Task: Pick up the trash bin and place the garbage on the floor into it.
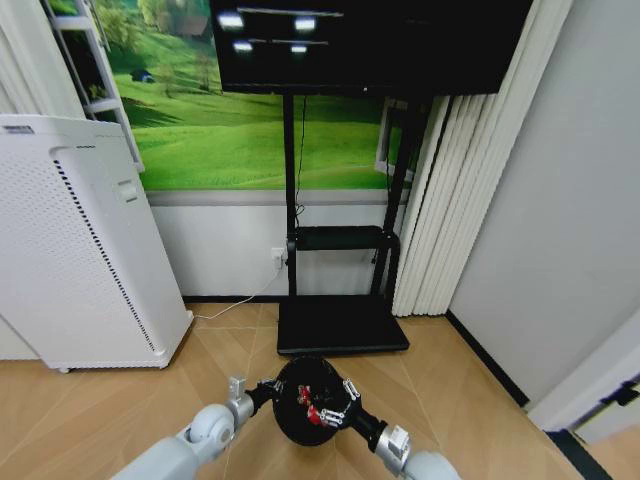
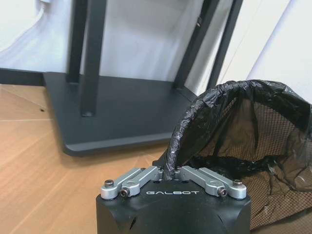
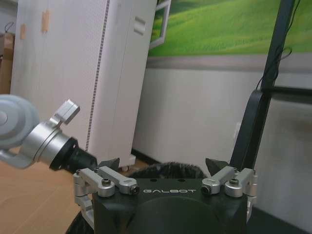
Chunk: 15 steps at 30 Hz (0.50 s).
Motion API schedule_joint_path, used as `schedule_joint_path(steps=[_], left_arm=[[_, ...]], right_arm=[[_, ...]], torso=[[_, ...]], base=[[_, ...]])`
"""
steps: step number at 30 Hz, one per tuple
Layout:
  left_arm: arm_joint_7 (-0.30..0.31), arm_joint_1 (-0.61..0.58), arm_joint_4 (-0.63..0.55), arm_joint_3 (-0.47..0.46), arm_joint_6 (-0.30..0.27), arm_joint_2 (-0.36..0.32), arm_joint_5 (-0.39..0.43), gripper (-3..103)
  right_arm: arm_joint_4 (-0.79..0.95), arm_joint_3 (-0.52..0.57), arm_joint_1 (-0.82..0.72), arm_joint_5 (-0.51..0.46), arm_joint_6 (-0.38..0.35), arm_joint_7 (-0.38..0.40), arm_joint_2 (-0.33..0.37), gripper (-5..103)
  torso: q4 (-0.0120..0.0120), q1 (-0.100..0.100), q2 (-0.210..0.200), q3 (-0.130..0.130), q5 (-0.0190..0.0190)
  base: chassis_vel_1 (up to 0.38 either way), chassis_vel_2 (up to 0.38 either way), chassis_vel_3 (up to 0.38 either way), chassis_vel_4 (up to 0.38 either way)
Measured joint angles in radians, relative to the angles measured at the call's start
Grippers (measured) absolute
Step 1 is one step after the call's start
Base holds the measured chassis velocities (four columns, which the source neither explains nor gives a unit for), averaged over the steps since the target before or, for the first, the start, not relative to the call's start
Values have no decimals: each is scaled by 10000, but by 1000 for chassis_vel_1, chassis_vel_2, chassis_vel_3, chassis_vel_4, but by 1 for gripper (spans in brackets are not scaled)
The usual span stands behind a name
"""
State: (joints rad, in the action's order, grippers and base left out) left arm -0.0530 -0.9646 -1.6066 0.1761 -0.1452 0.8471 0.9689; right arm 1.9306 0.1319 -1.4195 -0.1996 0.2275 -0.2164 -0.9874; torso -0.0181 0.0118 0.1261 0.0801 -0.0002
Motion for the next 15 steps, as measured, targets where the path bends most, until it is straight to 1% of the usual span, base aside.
schedule_joint_path(steps=[1, 2, 4, 5, 6, 8, 9, 10, 11, 12, 13, 14, 15], left_arm=[[118, -155, -34, -286, -1, 5, 13, 2], [118, -155, -34, -286, -1, 5, 13, 2], [214, -565, -219, -1055, 2, 13, 62, 2], [214, -565, -219, -1055, 2, 13, 62, 2], [289, -898, -433, -1607, -47, 6, 132, 2], [578, -1570, -1090, -2683, -186, -148, 497, 2], [578, -1570, -1090, -2683, -186, -148, 497, 2], [677, -1768, -1308, -2963, -206, -249, 630, 2], [820, -2050, -1616, -3431, -256, -462, 818, 2], [932, -2237, -1811, -3786, -292, -657, 919, 2], [932, -2237, -1811, -3786, -292, -657, 919, 2], [1210, -2580, -2131, -4416, -349, -843, 1016, 2], [1210, -2580, -2131, -4416, -349, -843, 1016, 2]], right_arm=[[184, 81, -3, 11, 117, 104, -33, 99], [184, 81, -3, 11, 117, 104, -33, 99], [593, 328, -18, -212, 57, 414, -41, 100], [593, 328, -18, -212, 57, 414, -41, 100], [772, 562, -33, -433, -7, 564, -44, 100], [1141, 1330, -196, -721, -95, 602, -151, 100], [1141, 1330, -196, -721, -95, 602, -151, 100], [1254, 1633, -290, -832, -124, 609, -206, 100], [1387, 2090, -498, -951, -142, 621, -326, 100], [1457, 2588, -736, -1004, -145, 718, -468, 100], [1457, 2588, -736, -1004, -145, 718, -468, 100], [1460, 2987, -885, -1045, -148, 1000, -638, 100], [1460, 2987, -885, -1045, -148, 1000, -638, 100]], torso=[[-2, 0, -1, 0, 1], [-2, 0, -1, 0, 1], [-2, 0, 0, 0, 0], [-2, 0, 0, 0, 0], [1, 0, -1, 0, -1], [2, 0, 0, 0, -2], [2, 0, 0, 0, -2], [2, -1, 0, -1, 2], [7, -1, 0, 0, 2], [-1, 0, 0, 0, 0], [-1, 0, 0, 0, 0], [-2, -1, 0, -1, -1], [-2, -1, 0, -1, -1]], base=[[0, 0, 0, 0], [0, 0, 0, 0], [0, 0, 0, 0], [0, 0, 0, 0], [0, 0, 0, 0], [0, 0, 0, 0], [0, 0, 0, 0], [0, 0, 0, 0], [0, 0, 0, 0], [0, 0, 0, 0], [0, 0, 0, 0], [0, 0, 0, 0], [0, 0, 0, 0]])
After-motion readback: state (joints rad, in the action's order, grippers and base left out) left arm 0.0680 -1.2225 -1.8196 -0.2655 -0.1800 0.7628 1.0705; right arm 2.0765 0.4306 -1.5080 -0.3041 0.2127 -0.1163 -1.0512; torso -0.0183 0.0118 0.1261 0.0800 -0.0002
